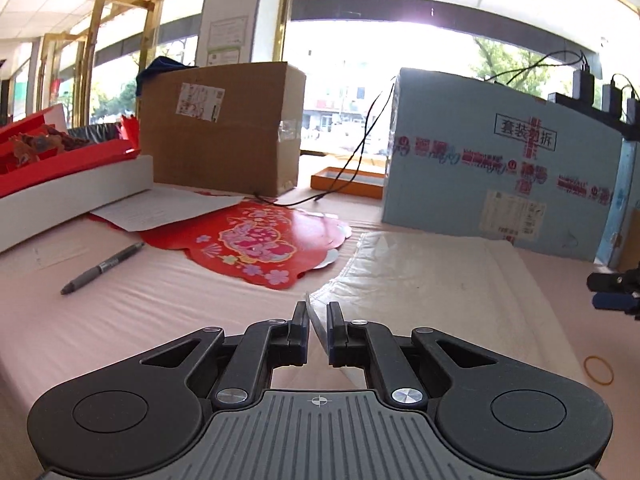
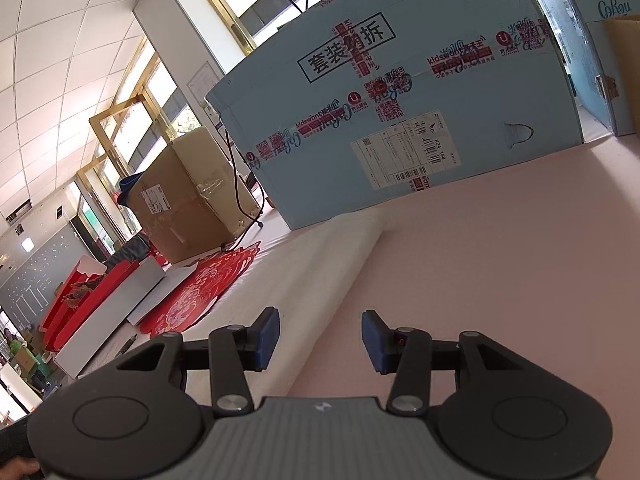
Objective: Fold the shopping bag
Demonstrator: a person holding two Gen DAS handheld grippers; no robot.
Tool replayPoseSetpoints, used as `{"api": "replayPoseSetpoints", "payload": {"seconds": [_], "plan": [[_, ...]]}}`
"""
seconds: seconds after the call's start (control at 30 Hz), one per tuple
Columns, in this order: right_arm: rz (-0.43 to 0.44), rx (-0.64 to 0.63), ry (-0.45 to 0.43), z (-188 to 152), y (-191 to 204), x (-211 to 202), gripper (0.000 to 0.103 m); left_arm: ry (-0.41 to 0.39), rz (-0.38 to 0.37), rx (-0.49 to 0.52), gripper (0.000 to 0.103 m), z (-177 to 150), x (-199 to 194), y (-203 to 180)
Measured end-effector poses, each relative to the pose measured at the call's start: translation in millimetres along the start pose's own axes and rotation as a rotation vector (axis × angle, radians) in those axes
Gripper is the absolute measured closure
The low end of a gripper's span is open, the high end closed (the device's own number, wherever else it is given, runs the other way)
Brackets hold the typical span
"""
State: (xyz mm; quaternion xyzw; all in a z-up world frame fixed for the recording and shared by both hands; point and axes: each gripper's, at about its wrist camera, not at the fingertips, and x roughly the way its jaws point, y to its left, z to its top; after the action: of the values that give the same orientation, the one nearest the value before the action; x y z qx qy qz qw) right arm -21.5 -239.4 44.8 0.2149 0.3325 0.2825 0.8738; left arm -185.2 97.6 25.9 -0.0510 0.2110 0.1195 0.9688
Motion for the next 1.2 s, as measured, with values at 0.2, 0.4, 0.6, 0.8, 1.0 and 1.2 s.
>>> {"api": "replayPoseSetpoints", "payload": {"seconds": [0.2, 0.4, 0.6, 0.8, 1.0, 1.2], "plan": [[-0.02, -0.002, 0.018, -1.9, -0.3, 3.2, 0.055, 0.049, -0.006, 0.041, 0.095, -8.1, 17.4, -0.2], [-0.035, 0.031, 0.047, -3.1, -5.4, 8.5, 0.055, 0.056, -0.1, 0.08, 0.095, -7.3, 27.7, -12.3], [-0.067, 0.056, 0.052, -3.1, -12.9, 12.1, 0.054, 0.064, -0.107, 0.145, 0.067, -11.7, 27.4, -29.0], [-0.068, 0.065, 0.067, -4.3, -12.4, 16.5, 0.054, -0.09, -0.033, 0.27, 0.005, -7.0, 5.4, -62.2], [-0.067, 0.076, 0.066, -4.9, -14.8, 14.9, 0.053, 0.023, -0.241, 0.486, 0.005, -2.5, 23.5, -113.5], [-0.07, 0.099, 0.064, 0.5, -20.1, 15.6, 0.053, 0.085, -0.368, 0.582, 0.004, -12.1, 33.0, -132.3]]}}
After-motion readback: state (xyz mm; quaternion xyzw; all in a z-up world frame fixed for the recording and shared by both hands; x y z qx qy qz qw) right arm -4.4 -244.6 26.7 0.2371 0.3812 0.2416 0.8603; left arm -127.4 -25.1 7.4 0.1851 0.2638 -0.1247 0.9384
